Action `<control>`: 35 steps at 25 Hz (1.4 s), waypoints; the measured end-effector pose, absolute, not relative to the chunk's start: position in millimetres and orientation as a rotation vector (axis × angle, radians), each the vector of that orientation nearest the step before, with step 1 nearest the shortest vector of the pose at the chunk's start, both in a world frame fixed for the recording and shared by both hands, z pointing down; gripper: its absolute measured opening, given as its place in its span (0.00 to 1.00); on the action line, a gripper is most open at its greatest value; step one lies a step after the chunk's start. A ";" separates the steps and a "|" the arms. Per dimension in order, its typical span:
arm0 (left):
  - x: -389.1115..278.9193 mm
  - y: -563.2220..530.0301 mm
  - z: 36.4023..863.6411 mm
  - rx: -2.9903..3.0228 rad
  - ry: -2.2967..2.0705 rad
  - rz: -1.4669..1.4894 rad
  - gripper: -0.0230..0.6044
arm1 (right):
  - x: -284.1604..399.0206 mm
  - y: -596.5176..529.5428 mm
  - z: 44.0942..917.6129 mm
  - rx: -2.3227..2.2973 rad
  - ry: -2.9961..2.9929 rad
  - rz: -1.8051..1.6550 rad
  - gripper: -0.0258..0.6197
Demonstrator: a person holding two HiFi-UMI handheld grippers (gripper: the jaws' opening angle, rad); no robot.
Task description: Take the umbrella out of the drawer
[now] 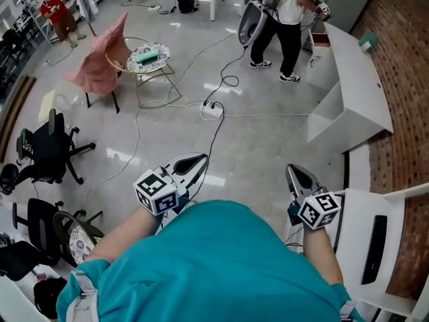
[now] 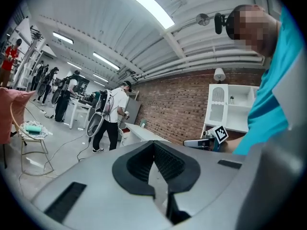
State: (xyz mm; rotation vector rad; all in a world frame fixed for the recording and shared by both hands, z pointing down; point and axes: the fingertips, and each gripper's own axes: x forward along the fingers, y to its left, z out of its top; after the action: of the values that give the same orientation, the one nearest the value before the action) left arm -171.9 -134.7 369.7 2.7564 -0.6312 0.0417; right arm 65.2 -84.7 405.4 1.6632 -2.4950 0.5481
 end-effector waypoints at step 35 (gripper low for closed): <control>-53.6 -193.7 396.4 2.751 -0.289 0.205 0.06 | 144.8 -125.3 418.2 1.897 -2.349 0.569 0.08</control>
State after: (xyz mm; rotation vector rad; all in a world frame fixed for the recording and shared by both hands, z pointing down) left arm -53.6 -193.7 396.4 2.7509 -0.2889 0.2046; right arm 144.8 -125.3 418.2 1.8971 -2.3494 0.5694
